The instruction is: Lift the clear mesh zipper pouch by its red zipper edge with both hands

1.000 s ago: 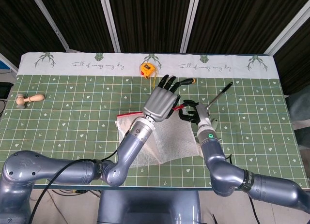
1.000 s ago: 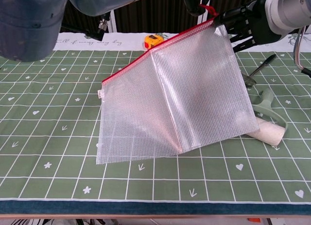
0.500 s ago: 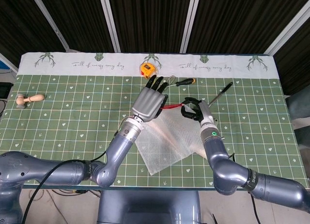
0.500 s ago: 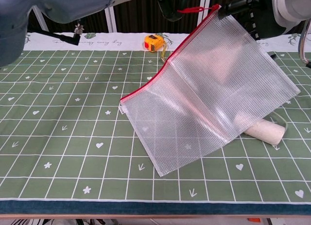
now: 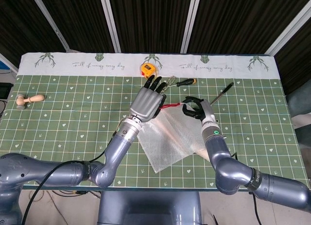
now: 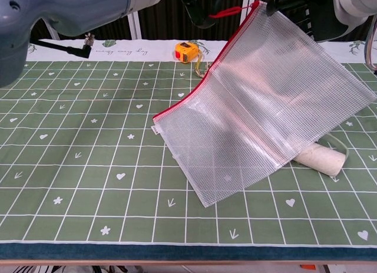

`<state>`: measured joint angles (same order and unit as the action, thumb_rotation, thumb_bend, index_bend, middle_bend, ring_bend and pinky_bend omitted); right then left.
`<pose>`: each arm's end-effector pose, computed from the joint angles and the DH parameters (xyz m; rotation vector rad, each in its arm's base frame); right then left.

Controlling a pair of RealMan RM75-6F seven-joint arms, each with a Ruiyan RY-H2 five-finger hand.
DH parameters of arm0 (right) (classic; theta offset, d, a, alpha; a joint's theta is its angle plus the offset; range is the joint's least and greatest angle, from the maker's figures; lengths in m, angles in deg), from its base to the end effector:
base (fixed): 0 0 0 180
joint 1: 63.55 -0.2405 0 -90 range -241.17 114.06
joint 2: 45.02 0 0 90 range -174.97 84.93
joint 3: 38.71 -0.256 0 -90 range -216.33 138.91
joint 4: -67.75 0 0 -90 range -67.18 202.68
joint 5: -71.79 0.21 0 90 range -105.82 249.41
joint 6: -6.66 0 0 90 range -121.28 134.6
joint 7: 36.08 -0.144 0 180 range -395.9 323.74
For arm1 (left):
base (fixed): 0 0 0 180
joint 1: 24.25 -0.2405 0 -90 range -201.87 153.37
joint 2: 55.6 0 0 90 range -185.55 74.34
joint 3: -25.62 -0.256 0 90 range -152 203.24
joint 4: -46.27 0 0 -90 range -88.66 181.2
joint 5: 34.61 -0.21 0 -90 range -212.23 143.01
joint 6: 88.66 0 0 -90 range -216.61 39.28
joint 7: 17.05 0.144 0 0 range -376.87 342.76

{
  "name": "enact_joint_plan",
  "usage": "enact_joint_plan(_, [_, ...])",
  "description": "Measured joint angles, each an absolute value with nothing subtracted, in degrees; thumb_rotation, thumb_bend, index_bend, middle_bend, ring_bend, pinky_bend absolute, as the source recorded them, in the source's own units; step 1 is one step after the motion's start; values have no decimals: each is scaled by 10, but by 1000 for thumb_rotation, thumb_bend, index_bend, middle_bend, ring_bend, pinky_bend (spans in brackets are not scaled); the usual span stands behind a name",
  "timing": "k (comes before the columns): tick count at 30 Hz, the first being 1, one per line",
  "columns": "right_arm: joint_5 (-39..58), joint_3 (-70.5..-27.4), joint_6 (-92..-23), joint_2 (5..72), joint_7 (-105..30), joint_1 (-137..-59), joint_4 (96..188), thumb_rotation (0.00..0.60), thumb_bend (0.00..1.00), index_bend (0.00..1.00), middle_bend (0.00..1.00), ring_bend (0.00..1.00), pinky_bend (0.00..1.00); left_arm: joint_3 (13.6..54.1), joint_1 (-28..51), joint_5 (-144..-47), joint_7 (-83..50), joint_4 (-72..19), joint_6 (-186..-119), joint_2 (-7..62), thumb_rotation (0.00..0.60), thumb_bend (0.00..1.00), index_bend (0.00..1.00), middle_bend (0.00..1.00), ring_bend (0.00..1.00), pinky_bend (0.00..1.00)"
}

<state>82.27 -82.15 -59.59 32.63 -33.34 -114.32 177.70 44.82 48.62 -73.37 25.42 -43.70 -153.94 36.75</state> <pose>-0.0640 -0.3728 0.0756 0.5872 -2.2142 1.2143 0.0562 0.3820 -0.0022 -1.8555 -0.6307 -1.1004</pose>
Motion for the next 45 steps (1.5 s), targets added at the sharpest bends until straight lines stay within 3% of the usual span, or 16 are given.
enact_joint_plan(15, [867,-864,-582,306,-348,-1148,1779,600,619,613,222,0,191,453,486,-769,248,-392,-1536,387,600,378,650,169,0,0])
enact_joint_plan(45, [914,-919,-575,257,-357,-1163,1743,600,621,625,232,0,191,449,446,-784,235,-405,-1529,353,600,377,652,169,0,0])
